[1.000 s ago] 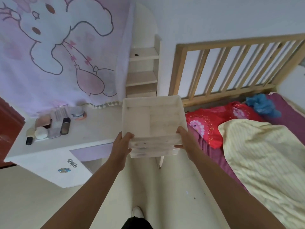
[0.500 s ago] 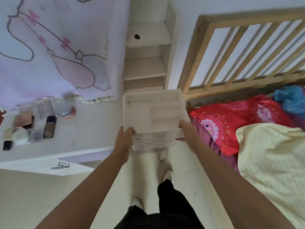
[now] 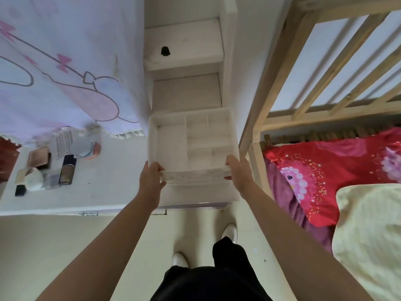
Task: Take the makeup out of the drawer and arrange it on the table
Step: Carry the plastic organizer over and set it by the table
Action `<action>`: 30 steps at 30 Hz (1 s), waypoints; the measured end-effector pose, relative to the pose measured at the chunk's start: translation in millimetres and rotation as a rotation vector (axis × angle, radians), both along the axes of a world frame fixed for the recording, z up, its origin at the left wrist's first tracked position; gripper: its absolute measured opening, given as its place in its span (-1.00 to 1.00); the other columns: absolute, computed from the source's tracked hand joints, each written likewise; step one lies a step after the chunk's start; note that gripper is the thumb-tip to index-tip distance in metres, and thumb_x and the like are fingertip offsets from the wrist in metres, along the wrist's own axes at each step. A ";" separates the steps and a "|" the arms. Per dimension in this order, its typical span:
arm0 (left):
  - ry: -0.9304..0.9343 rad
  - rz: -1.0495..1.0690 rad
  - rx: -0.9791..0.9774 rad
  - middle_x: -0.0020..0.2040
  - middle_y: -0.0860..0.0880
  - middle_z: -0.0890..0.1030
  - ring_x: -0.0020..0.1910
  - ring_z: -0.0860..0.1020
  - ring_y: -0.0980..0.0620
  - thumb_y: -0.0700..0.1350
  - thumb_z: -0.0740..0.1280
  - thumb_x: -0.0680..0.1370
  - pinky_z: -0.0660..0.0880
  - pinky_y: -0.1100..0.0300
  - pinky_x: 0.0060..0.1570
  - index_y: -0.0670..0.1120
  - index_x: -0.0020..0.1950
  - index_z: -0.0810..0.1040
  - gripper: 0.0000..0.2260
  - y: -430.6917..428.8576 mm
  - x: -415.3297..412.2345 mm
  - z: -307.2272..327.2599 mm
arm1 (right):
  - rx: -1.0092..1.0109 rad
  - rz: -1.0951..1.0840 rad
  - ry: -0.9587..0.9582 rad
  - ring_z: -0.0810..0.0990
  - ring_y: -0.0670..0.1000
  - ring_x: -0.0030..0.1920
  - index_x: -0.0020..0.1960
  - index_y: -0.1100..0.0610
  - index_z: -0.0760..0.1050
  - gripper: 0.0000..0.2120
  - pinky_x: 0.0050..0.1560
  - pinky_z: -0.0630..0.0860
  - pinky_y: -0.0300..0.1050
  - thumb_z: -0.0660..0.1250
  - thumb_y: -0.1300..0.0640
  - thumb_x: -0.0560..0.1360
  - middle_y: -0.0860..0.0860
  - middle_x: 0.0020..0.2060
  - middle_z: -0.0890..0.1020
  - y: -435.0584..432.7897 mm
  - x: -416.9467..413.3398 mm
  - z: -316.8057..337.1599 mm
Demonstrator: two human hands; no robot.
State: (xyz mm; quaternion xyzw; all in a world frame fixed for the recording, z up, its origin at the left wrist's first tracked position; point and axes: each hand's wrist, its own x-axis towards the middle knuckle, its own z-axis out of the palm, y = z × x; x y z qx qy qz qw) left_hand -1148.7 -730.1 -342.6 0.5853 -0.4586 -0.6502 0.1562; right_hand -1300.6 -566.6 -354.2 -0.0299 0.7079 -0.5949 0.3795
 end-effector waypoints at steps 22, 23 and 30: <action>-0.126 -0.973 -1.302 0.58 0.03 0.23 0.48 0.32 -0.08 0.04 0.20 0.66 0.51 -0.07 0.21 -0.04 0.39 0.50 -0.66 -47.5 58.8 7.5 | 0.188 -0.380 0.008 0.49 0.05 0.06 0.41 0.03 0.39 -0.21 0.05 0.54 0.09 0.20 -0.49 0.39 0.00 0.09 0.48 8.2 80.0 3.0; -0.126 -1.009 -1.318 0.57 0.03 0.24 0.47 0.35 -0.10 0.01 0.19 0.67 0.55 -0.08 0.14 -0.06 0.30 0.57 -0.70 -49.3 61.7 4.0 | 0.138 -0.394 -0.038 0.49 0.04 0.03 0.40 0.04 0.41 -0.37 0.00 0.54 0.06 0.21 -0.36 0.50 0.01 0.06 0.47 6.4 92.2 9.6; -0.127 -1.052 -1.331 0.59 0.06 0.19 0.41 0.41 -0.13 -0.04 0.21 0.67 0.57 -0.07 0.02 -0.03 0.21 0.63 -0.76 -58.7 60.4 -2.9 | 0.006 -0.428 -0.221 0.58 0.10 0.19 0.40 0.09 0.40 -0.59 0.15 0.56 0.07 0.20 -0.12 0.66 0.07 0.14 0.60 -4.8 123.0 14.9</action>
